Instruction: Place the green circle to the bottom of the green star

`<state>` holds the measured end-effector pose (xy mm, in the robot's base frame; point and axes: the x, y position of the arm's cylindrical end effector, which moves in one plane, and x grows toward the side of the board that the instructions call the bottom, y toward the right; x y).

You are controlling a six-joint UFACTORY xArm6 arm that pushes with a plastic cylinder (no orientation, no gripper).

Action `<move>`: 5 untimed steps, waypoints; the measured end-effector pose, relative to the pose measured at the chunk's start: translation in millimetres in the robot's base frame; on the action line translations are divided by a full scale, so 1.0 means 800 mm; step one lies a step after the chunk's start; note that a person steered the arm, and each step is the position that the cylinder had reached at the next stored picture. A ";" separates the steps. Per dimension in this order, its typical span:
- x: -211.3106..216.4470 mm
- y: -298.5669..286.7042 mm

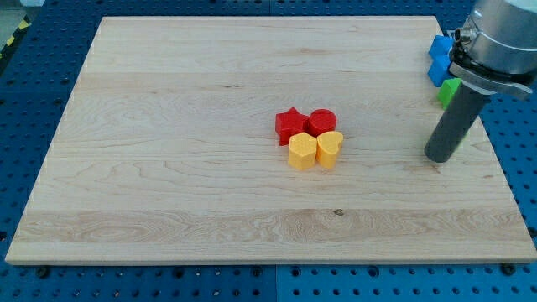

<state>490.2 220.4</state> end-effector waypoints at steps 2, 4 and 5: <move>-0.004 0.003; -0.013 -0.002; -0.016 -0.003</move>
